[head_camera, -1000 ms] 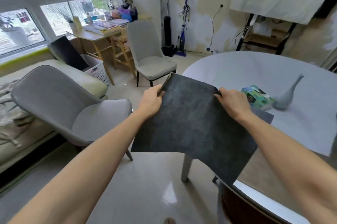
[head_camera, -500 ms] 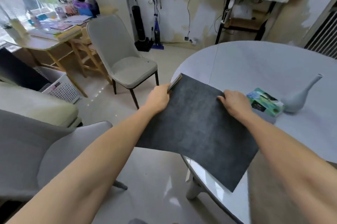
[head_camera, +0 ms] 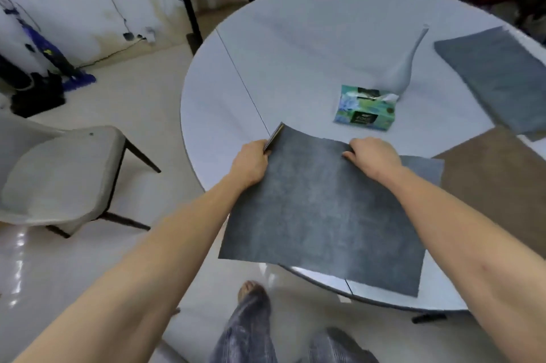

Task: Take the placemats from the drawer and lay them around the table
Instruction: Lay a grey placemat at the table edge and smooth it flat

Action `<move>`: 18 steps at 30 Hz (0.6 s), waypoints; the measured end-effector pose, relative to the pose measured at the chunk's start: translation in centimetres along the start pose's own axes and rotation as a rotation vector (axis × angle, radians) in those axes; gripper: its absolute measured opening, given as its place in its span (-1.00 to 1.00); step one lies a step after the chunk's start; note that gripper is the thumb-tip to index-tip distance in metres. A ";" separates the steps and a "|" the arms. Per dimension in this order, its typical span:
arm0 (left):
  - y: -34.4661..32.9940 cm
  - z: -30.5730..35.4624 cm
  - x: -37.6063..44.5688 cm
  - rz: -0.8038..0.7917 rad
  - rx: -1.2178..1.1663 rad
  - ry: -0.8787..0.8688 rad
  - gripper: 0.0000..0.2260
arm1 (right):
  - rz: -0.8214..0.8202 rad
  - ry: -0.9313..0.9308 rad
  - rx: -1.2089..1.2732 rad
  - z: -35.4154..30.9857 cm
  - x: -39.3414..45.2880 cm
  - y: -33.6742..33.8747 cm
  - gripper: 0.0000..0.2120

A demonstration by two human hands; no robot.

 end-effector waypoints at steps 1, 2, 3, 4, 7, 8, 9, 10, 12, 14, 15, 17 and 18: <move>0.0 -0.4 1.1 -0.026 0.015 -0.022 -0.85 | -0.006 -0.028 -0.002 -0.2 0.2 -0.2 -0.64; 0.0 -0.7 2.1 -0.044 0.023 -0.035 -0.83 | -0.006 -0.052 0.001 -0.4 0.3 -0.4 -0.64; 0.0 -1.1 3.1 -0.049 0.029 -0.046 -0.82 | 0.001 -0.073 0.008 -0.6 0.4 -0.6 -0.64; 0.1 -1.3 4.0 -0.050 0.042 -0.049 -0.81 | 0.013 -0.093 0.015 -0.8 0.6 -0.7 -0.64; 0.4 -2.0 6.2 -0.018 0.083 -0.046 -0.84 | 0.071 -0.139 -0.016 -1.2 1.3 -0.8 -0.63; 0.5 -2.1 6.8 0.010 0.098 -0.045 -0.85 | 0.094 -0.151 -0.041 -1.3 1.7 -0.8 -0.62; 0.6 -2.1 7.2 0.044 0.108 -0.048 -0.86 | 0.116 -0.161 -0.060 -1.4 2.2 -0.9 -0.62; 0.7 -2.1 7.5 0.081 0.109 -0.050 -0.86 | 0.142 -0.171 -0.069 -1.7 2.6 -1.0 -0.63; 0.7 -2.0 8.1 0.149 0.079 -0.052 -0.85 | 0.196 -0.209 -0.051 -2.5 3.5 -1.4 -0.66; 0.7 -2.0 8.6 0.209 0.018 -0.031 -0.83 | 0.196 -0.268 -0.006 -3.1 3.8 -2.3 -0.68; 0.5 -2.1 8.9 0.232 -0.003 -0.020 -0.78 | 0.177 -0.293 0.013 -3.3 3.7 -3.0 -0.65; -0.1 -2.6 9.2 0.216 0.074 -0.034 -0.54 | 0.131 -0.299 0.036 -3.5 2.9 -4.5 -0.50; -0.6 -3.0 9.1 0.176 0.156 -0.058 -0.42 | 0.105 -0.274 0.061 -3.7 2.3 -5.3 -0.44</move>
Point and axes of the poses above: each hand's wrist, its own x-axis towards the middle knuckle, its own y-axis out of the back of the hand, z = x × y, the point moved 1 cm from there along x, towards the middle knuckle, and after that the axes turned 7 degrees about -z, right-handed, at the moved point
